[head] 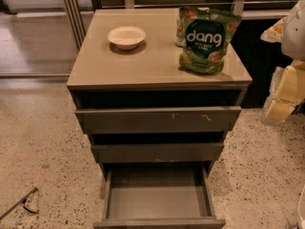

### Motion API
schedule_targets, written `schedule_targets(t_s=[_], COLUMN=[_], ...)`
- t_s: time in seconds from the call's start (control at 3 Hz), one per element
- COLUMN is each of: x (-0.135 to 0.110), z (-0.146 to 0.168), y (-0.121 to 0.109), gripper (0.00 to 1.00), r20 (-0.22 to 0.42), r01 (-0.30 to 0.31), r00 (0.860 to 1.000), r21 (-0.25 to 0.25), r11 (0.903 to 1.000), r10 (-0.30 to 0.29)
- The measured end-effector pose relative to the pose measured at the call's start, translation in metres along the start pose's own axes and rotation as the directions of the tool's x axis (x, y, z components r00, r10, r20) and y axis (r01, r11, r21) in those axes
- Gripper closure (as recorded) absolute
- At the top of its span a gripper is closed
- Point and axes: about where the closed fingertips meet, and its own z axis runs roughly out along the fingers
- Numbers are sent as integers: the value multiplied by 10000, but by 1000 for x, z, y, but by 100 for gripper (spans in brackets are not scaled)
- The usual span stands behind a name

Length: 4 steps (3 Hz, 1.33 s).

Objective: Place green rice chip bag into bottom drawer

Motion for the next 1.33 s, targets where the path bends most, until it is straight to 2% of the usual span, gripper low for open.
schedule_targets(t_s=[0.33,0.67,1.33], x=[0,2,3], z=[0,3,16], y=[0,-18,-87], gripper=[0,0,0], r20=[0,163,613], r01=[0,-179,-288], r00=[10000,9997,9978], r21=[0,216,788], r11=[10000,9996,9965], r10=[0,176,240])
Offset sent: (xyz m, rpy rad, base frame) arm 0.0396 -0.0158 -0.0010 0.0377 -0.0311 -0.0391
